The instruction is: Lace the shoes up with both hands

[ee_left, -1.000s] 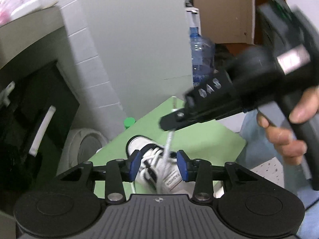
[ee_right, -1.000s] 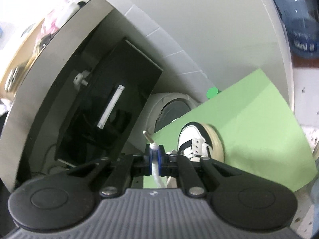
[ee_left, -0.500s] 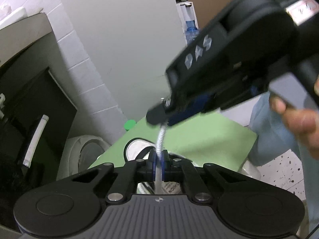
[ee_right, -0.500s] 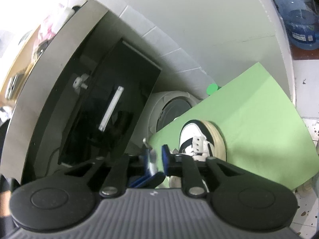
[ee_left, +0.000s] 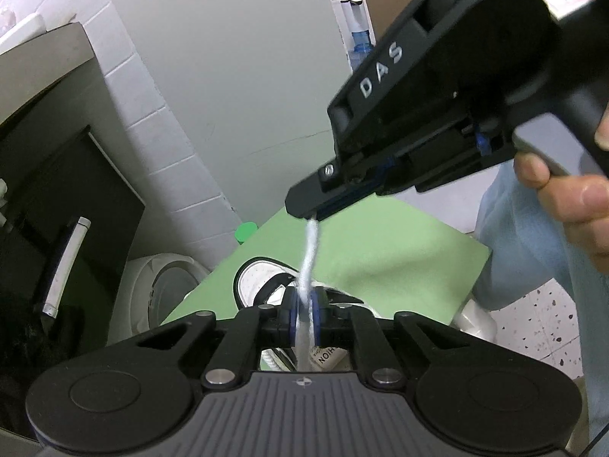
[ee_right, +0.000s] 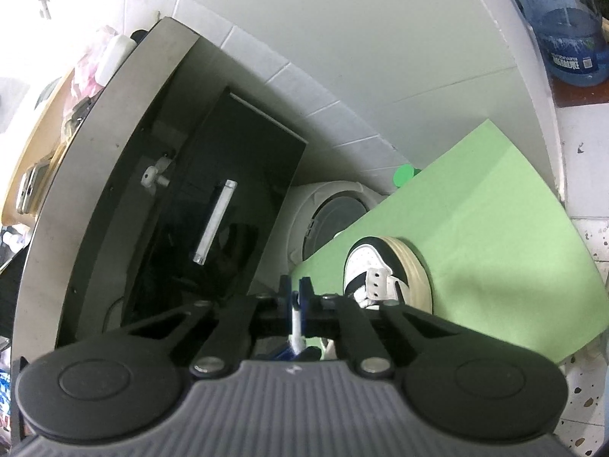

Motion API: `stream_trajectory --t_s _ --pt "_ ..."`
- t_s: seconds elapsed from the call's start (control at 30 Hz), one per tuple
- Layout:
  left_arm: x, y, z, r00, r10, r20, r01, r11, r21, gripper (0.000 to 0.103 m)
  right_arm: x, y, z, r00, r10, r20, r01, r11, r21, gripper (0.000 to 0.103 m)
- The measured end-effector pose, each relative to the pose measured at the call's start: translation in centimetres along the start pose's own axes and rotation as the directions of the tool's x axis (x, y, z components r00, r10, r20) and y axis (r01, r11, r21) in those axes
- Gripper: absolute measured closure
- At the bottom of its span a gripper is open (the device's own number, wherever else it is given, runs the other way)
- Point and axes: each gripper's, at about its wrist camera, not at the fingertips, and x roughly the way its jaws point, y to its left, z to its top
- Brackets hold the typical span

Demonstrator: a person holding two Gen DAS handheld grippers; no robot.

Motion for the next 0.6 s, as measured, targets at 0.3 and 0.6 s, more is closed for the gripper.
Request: stream_trajectory --t_s 0.3,0.6 --pt "-0.5 -1.1 1.3 0.998 0.025 0.060 -0.030 0.996 0.083 0.093 0.2 -0.3 0.1 0.999 0.028 -0.018 -0.027 0.999 0.032 0.099" --pt "0.2 -0.1 0.7 0.999 0.044 0.018 -0.045 0.998 0.038 0.098 -0.3 -0.8 0.7 1.000 -0.010 -0.014 0.010 1.000 0.004 0.092"
